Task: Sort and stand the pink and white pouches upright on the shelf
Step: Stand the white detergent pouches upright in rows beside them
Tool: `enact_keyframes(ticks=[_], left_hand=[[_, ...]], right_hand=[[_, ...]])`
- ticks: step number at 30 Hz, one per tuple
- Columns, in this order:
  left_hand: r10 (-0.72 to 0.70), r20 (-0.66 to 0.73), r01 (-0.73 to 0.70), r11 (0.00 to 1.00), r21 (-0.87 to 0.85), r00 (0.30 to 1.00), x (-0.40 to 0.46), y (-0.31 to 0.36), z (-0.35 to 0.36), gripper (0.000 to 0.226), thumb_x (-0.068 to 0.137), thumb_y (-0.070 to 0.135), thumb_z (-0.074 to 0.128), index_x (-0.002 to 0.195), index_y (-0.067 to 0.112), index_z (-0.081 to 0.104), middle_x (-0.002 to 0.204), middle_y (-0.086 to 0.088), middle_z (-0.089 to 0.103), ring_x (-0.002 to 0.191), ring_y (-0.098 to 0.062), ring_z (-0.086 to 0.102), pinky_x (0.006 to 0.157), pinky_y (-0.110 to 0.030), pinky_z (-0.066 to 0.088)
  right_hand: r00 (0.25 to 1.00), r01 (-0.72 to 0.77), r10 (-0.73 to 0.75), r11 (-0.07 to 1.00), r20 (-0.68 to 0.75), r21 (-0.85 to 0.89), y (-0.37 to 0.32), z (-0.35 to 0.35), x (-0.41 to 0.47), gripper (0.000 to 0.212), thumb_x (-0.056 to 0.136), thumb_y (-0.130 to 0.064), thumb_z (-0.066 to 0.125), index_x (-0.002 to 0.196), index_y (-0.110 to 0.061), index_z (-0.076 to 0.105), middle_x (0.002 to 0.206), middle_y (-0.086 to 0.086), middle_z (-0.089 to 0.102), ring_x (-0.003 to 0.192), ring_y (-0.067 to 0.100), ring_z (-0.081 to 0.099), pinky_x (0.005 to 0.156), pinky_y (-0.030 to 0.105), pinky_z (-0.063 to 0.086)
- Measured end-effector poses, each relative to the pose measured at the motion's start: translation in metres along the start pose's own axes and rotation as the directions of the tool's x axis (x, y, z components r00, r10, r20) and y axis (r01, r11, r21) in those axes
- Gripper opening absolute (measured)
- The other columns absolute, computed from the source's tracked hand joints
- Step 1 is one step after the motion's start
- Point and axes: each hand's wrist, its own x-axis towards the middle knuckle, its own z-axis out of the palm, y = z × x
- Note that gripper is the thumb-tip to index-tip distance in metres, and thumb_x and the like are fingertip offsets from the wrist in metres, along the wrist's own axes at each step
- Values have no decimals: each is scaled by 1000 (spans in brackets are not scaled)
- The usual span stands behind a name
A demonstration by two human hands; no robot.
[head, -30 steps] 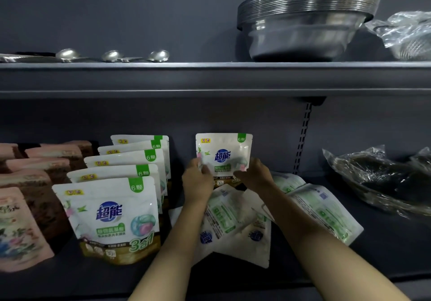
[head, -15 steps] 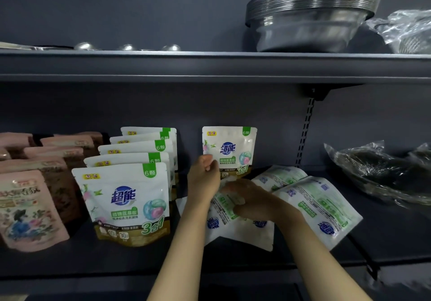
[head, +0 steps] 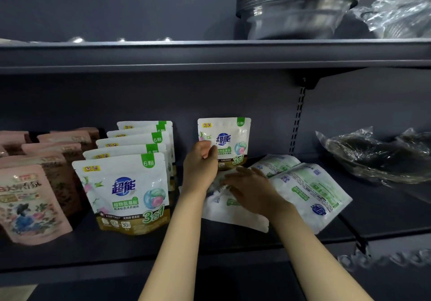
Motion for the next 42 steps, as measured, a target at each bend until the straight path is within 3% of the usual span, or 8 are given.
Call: enact_keyframes(ticks=[4, 9, 15, 19, 25, 33, 38, 42], left_hand=[[82, -64, -83, 997, -5, 995, -1, 15, -4, 27, 93, 22, 51, 119, 16, 57, 116, 4, 60, 100, -4, 52, 85, -19, 38], [152, -137, -156, 988, -19, 979, 0, 22, -9, 31, 93, 24, 52, 123, 18, 53, 115, 10, 54, 104, -2, 49, 92, -18, 40], [42, 15, -38, 977, -211, 999, -9, 24, 0, 17, 93, 22, 55, 106, 28, 48, 81, 27, 38, 65, 23, 44, 76, -12, 37], [14, 223, 39, 972, -232, 975, -6, 18, 3, 48, 77, 40, 72, 118, 28, 49, 111, 11, 58, 102, 12, 57, 84, -11, 46], [51, 341, 21, 979, -204, 939, -4, 15, 9, 25, 80, 21, 70, 104, 20, 64, 101, 3, 73, 97, -12, 68, 86, -27, 51], [37, 270, 19, 979, -201, 962, 1, 4, 15, 26, 81, 17, 70, 105, 23, 63, 87, 13, 71, 72, 6, 67, 58, -8, 50], [36, 195, -17, 995, -94, 980, 9, -3, 19, 27, 83, 19, 68, 109, 20, 64, 96, 5, 72, 87, -7, 67, 68, -17, 51], [69, 107, -77, 995, 68, 992, 23, -12, 28, 35, 83, 25, 68, 113, 12, 55, 99, 3, 64, 83, -10, 60, 62, -15, 45]], right_hand=[[962, -76, 99, 992, -254, 98, 15, -18, -5, 28, 92, -18, 51, 114, -23, 67, 108, 1, 71, 100, 23, 65, 91, 41, 50], [824, -255, 399, 895, -402, 367, 30, -52, -14, 21, 97, -13, 49, 97, -1, 66, 81, 13, 67, 71, 30, 61, 61, 28, 38], [658, -112, 741, 274, -135, 955, 38, -82, -20, 26, 96, -19, 51, 93, 6, 59, 86, 17, 66, 79, 23, 60, 74, 35, 48], [688, -22, 725, 70, -36, 997, 35, -87, -21, 18, 95, -14, 52, 91, 0, 62, 86, 10, 68, 81, 25, 64, 87, 45, 50], [764, -55, 646, 57, 5, 997, 29, -82, -18, 20, 96, -15, 50, 100, -3, 65, 102, 19, 70, 93, 31, 66, 93, 45, 50], [784, -159, 616, 80, 77, 984, 33, -64, -7, 24, 94, -25, 55, 97, -1, 60, 104, 22, 69, 94, 31, 67, 95, 47, 49], [809, -292, 578, 244, 103, 925, 30, -57, 2, 38, 82, -33, 71, 101, -10, 47, 99, 7, 63, 85, 14, 64, 70, 28, 53], [807, -431, 574, 415, 137, 801, 34, -40, 19, 62, 67, -43, 80, 106, -18, 38, 108, 3, 59, 101, 20, 59, 85, 38, 51]])
